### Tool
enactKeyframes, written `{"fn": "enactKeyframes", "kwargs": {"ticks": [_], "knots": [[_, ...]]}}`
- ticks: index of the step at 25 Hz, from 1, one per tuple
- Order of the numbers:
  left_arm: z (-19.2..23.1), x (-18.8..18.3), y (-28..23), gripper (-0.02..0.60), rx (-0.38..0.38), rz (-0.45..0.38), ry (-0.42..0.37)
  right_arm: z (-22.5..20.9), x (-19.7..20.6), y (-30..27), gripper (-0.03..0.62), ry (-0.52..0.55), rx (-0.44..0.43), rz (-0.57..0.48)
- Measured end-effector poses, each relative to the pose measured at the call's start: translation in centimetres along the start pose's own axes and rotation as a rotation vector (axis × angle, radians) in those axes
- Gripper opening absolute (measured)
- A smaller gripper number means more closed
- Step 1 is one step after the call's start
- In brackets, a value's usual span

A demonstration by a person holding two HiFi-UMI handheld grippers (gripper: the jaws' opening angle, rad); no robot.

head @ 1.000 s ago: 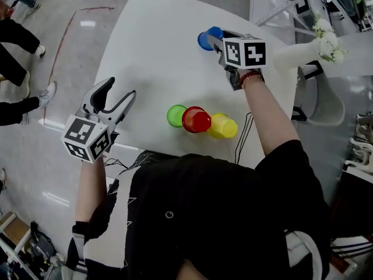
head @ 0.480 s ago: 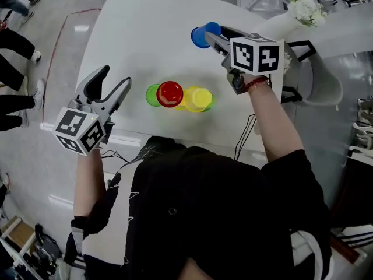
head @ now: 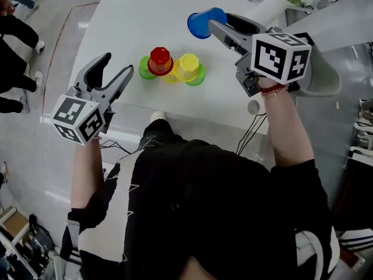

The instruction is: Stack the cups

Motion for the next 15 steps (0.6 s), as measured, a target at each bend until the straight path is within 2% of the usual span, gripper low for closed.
{"fn": "enactKeyframes", "kwargs": {"ticks": [6,15], "knots": [[-2.4,0.4,2.1,0.304,-0.010,-0.007,-0.024,4.6,-0.8,2.1,0.213,0.098,-0.097,0.019],[-3.9,2.2,4.2,0.304,-0.030,-0.009,-0.012,7.6,0.8,1.4,0.213,0.203,-0.148,0.131]]}}
Point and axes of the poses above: the fingertips, and each gripper's own axes: y backward along the fingers, z to its left, x out of its underside, the point moved 3 cm from there along y, backward along the fingers, and after that the axes turned 2 degrees about z, right-handed, at the moved point
